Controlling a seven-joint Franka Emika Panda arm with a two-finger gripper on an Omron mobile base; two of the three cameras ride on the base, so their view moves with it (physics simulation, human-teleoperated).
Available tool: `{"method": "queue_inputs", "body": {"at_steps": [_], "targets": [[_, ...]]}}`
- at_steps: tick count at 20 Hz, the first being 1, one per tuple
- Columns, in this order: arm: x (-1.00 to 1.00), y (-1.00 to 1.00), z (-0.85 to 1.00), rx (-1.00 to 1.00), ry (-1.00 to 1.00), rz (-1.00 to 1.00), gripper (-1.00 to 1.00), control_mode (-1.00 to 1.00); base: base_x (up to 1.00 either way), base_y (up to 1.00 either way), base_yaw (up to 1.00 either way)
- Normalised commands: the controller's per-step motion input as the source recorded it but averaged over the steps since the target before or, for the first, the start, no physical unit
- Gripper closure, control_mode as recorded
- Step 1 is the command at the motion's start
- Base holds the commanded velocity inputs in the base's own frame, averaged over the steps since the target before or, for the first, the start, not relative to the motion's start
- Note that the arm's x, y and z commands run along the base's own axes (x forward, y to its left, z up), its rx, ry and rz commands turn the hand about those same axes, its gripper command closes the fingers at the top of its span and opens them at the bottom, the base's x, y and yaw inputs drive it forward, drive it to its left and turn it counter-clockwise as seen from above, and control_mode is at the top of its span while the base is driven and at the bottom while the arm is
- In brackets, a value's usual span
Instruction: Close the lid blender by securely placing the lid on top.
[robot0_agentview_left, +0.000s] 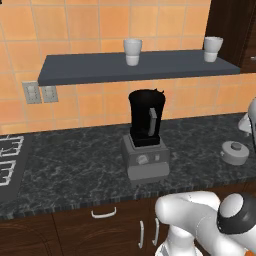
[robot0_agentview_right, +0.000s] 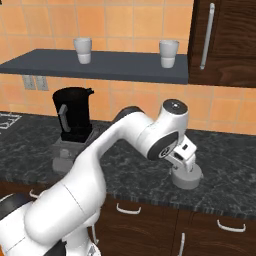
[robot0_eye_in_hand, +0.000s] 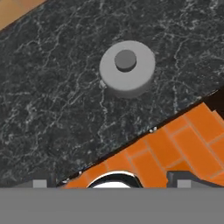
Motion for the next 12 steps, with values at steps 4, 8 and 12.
{"method": "queue_inputs", "body": {"at_steps": [4, 8, 12], "targets": [[0.16, -0.81, -0.22, 0.05, 0.11, -0.11, -1.00, -1.00, 0.00, 0.00, 0.00], [0.56, -0.51, -0.31, 0.05, 0.15, -0.11, -1.00, -1.00, 0.00, 0.00, 0.00], [0.55, -0.14, -0.37, 0.04, 0.19, -0.11, -1.00, -1.00, 0.00, 0.00, 0.00]]}}
